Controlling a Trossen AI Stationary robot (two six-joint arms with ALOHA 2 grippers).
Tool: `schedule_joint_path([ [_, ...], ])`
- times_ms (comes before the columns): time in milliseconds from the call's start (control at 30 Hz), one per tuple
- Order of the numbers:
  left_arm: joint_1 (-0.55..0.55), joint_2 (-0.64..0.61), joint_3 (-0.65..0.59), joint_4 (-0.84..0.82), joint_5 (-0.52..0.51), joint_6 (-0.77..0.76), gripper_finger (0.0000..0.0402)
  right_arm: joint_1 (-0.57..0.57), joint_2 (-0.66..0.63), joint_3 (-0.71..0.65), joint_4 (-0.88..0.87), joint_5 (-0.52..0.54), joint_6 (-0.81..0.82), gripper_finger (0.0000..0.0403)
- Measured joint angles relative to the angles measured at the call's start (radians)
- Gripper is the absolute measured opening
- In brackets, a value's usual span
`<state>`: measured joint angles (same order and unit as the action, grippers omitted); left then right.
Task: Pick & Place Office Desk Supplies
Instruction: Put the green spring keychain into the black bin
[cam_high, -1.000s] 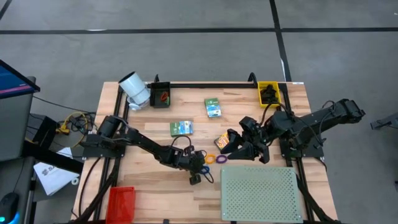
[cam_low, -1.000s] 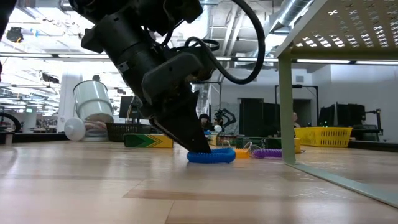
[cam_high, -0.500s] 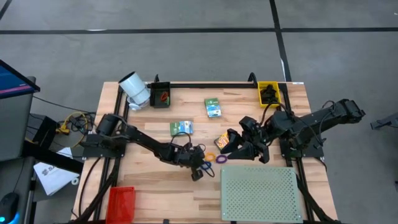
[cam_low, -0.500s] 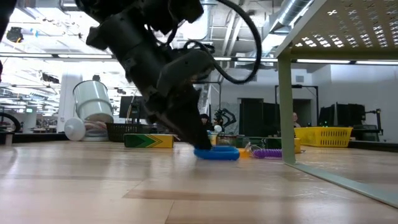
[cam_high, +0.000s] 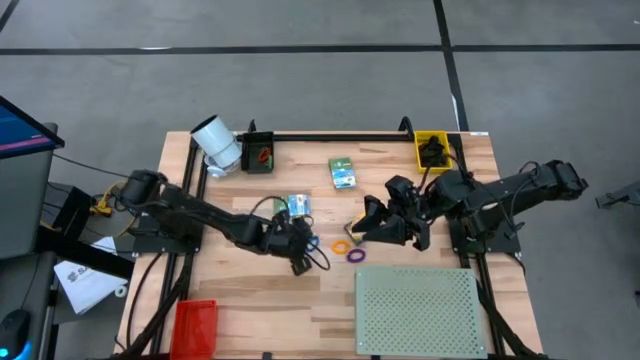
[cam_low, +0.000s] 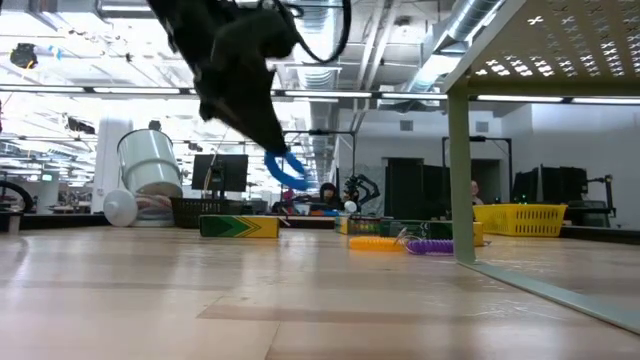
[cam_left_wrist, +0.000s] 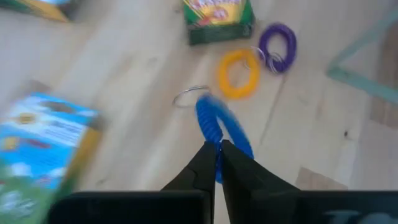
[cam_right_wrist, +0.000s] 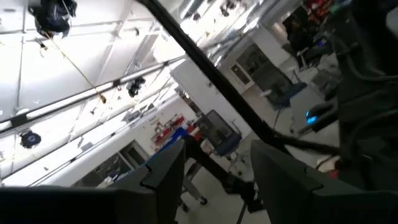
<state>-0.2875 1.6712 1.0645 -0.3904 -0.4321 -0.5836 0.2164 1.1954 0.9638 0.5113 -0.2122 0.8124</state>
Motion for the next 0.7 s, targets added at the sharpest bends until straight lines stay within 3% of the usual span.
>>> schedule_joint_path([
  [367,0.070,-0.281,0.000,-0.323,-0.163,-0.129,0.0003,-0.094,0.000,0.000,0.039,0.032,0.000,0.0179],
  [500,0.173,-0.374,0.000,-0.406,-0.188,-0.117,0.0003,-0.127,0.000,0.000,0.058,0.065,0.000,0.0179],
  [700,0.394,-0.471,0.000,-0.446,-0.222,0.028,0.0003,-0.168,0.000,0.000,0.073,0.118,-0.001,0.0179],
])
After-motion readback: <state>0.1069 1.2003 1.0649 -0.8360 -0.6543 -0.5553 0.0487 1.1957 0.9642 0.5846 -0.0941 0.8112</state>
